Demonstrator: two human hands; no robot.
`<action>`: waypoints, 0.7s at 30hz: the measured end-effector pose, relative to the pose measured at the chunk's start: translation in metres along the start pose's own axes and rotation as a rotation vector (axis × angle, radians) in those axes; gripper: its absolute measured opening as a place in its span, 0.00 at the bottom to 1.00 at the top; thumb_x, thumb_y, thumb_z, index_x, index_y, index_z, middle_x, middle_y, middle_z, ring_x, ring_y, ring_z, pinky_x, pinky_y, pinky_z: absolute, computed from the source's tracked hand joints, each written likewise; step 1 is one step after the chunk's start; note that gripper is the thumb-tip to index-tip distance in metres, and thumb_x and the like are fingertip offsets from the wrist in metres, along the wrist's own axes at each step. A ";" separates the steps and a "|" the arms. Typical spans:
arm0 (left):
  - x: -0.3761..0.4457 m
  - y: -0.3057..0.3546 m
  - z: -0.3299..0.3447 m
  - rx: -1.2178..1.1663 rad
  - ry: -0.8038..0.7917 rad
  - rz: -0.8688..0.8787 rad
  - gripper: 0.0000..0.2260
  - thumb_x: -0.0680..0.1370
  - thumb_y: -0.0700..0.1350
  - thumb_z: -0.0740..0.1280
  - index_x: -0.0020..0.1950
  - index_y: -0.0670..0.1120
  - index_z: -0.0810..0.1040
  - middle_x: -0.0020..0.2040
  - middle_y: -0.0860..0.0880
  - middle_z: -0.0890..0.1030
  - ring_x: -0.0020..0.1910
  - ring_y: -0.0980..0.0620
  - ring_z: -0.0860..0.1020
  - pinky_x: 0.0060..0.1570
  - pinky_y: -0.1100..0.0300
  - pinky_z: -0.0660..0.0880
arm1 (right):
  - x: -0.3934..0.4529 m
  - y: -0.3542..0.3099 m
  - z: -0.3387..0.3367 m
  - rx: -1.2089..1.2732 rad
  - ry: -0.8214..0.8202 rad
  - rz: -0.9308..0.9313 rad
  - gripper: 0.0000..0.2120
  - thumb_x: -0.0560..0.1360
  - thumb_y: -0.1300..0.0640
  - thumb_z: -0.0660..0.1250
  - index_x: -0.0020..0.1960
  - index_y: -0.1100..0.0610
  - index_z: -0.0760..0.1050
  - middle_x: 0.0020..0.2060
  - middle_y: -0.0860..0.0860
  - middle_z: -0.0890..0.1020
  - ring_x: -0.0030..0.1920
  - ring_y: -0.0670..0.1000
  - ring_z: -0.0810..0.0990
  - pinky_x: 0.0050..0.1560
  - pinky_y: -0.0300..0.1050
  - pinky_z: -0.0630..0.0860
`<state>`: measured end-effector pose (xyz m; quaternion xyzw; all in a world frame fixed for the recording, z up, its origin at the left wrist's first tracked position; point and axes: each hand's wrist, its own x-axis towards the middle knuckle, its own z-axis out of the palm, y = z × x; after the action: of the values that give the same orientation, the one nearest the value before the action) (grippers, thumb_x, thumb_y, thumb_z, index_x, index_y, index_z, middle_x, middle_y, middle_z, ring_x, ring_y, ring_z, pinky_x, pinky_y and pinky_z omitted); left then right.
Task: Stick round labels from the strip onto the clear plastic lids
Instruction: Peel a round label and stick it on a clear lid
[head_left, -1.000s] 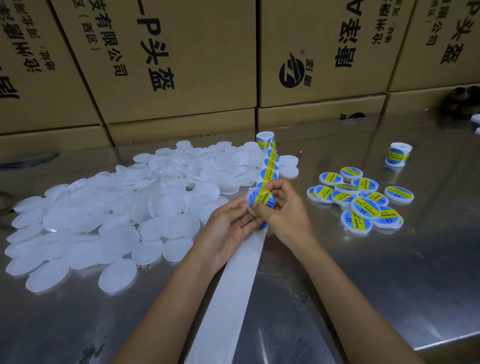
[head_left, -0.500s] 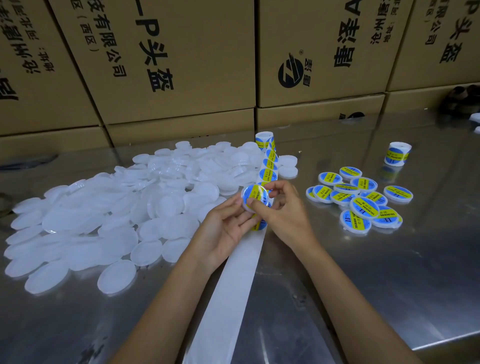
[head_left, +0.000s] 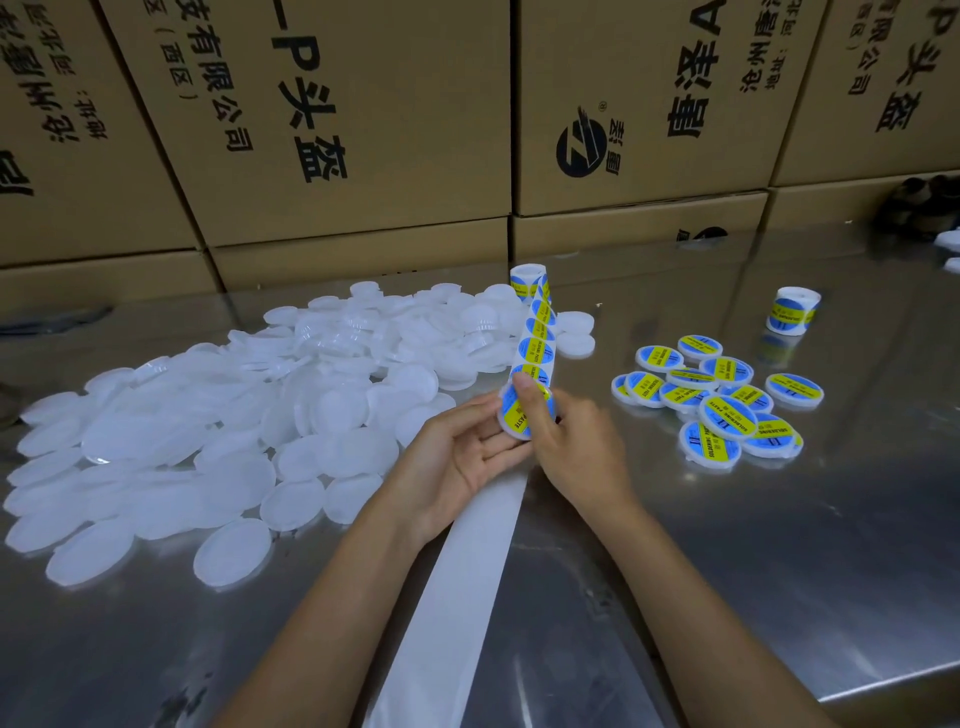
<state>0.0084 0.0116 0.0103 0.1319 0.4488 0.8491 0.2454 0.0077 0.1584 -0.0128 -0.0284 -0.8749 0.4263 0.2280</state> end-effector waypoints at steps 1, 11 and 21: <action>0.000 0.000 0.000 0.027 0.006 0.006 0.17 0.83 0.41 0.60 0.70 0.37 0.74 0.66 0.38 0.79 0.66 0.42 0.78 0.64 0.50 0.77 | 0.000 0.001 0.000 0.003 0.014 -0.006 0.32 0.76 0.29 0.50 0.30 0.56 0.62 0.22 0.49 0.67 0.28 0.50 0.68 0.31 0.47 0.63; 0.003 -0.006 -0.003 0.297 0.271 0.132 0.11 0.81 0.45 0.68 0.59 0.40 0.83 0.54 0.39 0.85 0.53 0.43 0.85 0.48 0.54 0.82 | 0.002 0.002 0.004 0.134 -0.069 -0.084 0.26 0.82 0.39 0.53 0.29 0.48 0.69 0.23 0.46 0.74 0.29 0.50 0.72 0.34 0.49 0.67; 0.004 -0.002 -0.003 -0.004 0.306 0.174 0.07 0.81 0.37 0.65 0.59 0.38 0.74 0.55 0.34 0.84 0.54 0.40 0.84 0.51 0.54 0.83 | -0.004 -0.002 0.006 0.056 -0.118 -0.093 0.30 0.71 0.25 0.58 0.43 0.53 0.72 0.32 0.48 0.77 0.33 0.47 0.74 0.39 0.51 0.75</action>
<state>0.0044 0.0120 0.0067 0.0389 0.4663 0.8781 0.0999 0.0094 0.1519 -0.0155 0.0437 -0.8749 0.4406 0.1961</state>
